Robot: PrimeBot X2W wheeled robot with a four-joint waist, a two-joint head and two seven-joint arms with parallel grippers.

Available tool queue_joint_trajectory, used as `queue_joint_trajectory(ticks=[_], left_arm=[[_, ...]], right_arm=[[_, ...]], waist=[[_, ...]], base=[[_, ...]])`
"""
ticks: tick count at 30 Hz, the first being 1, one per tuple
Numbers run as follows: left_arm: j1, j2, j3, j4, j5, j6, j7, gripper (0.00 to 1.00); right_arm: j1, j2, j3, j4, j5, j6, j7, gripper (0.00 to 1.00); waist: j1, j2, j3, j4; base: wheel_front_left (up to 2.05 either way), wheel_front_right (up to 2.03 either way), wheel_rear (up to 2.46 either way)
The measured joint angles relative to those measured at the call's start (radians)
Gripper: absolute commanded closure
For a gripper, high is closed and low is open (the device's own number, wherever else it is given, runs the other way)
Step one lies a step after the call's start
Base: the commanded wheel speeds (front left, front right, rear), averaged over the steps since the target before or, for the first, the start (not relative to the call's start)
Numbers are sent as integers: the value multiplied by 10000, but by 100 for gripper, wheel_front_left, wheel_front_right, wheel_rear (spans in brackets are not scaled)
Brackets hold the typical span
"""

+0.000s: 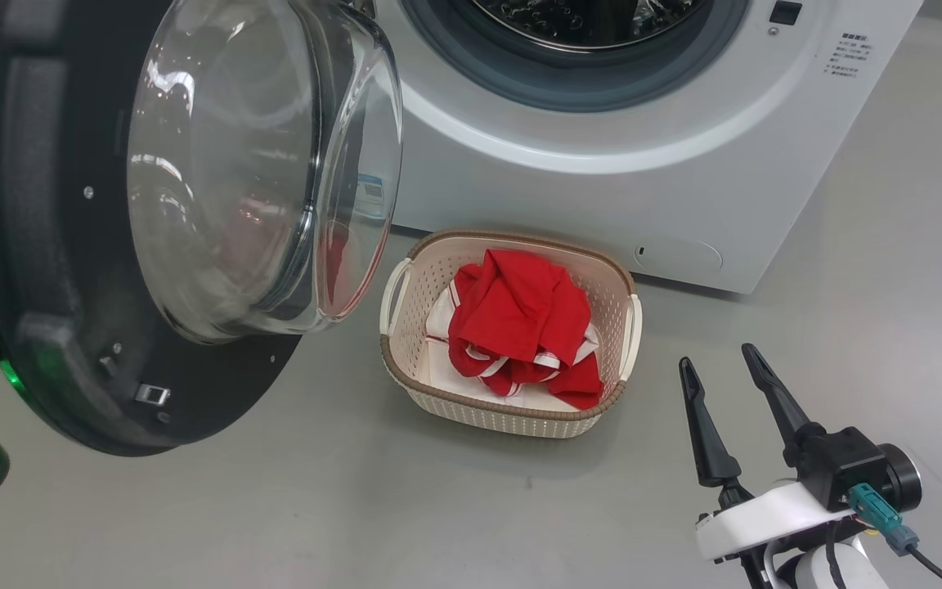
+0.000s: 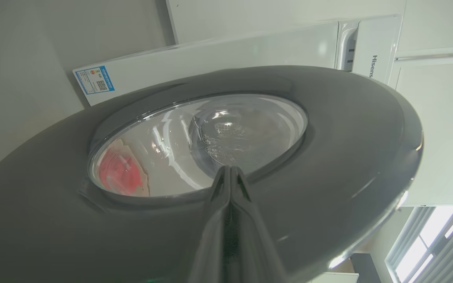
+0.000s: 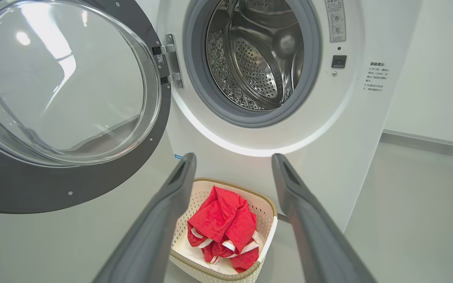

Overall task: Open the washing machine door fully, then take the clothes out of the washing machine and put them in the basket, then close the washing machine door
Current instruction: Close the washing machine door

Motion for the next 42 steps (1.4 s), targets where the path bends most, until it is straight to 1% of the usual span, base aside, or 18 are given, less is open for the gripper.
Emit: queue_joint_trajectory(ticks=[4, 6, 12, 17, 19, 24, 26, 35, 40, 42], left_arm=[[13, -148, -407, -339, -134, -345, 853, 100], [20, -192, -541, -485, -201, -437, 1166, 100], [58, -359, -715, -903, -433, -614, 1793, 100], [114, -742, -777, -1170, -752, -704, 2100, 100], [119, -938, -821, -1281, -830, -777, 2199, 100], [118, -1183, -863, -1402, -934, -792, 2347, 100], [118, -1237, -859, -1423, -978, -865, 2372, 100], [-41, -1432, -882, -1657, -1068, -872, 2395, 100], [-399, -1453, -947, -1873, -1018, -876, 2397, 100], [-563, -1463, -959, -1944, -965, -876, 2366, 100]], right_arm=[[-28, -2, 27, 0, -4, 10, 0, 0], [-77, -2, 36, 0, -4, 12, 0, 0], [-259, -4, 121, -6, -4, 46, 0, 0], [-376, 0, 65, -109, 4, -10, 0, 0], [-376, -2, 59, -119, 4, -31, 0, 0], [-422, -2, 176, -119, 4, -31, 0, 0], [-499, 2, 219, -132, 8, -31, 0, 0], [-795, -2, 458, -228, 117, -31, 0, 0], [-868, 0, 681, -372, 476, -63, 0, 0], [-938, 0, 761, -447, 614, -138, 0, 0]], waist=[[0, 0, 93, -84], [0, 0, 134, -143], [0, 0, 254, -444], [0, 0, 377, -798], [0, 0, 433, -951], [0, 0, 565, -1293], [0, 0, 635, -1474], [0, 0, 980, -2394], [0, 0, 1230, -2931], [0, 0, 1349, -3151]], base=[[0, 0, 0], [0, 0, 0], [0, 0, 0], [0, 0, 0], [0, 0, 0], [0, 0, 0], [0, 0, 0], [0, 0, 0], [0, 0, 0], [0, 0, 0]])
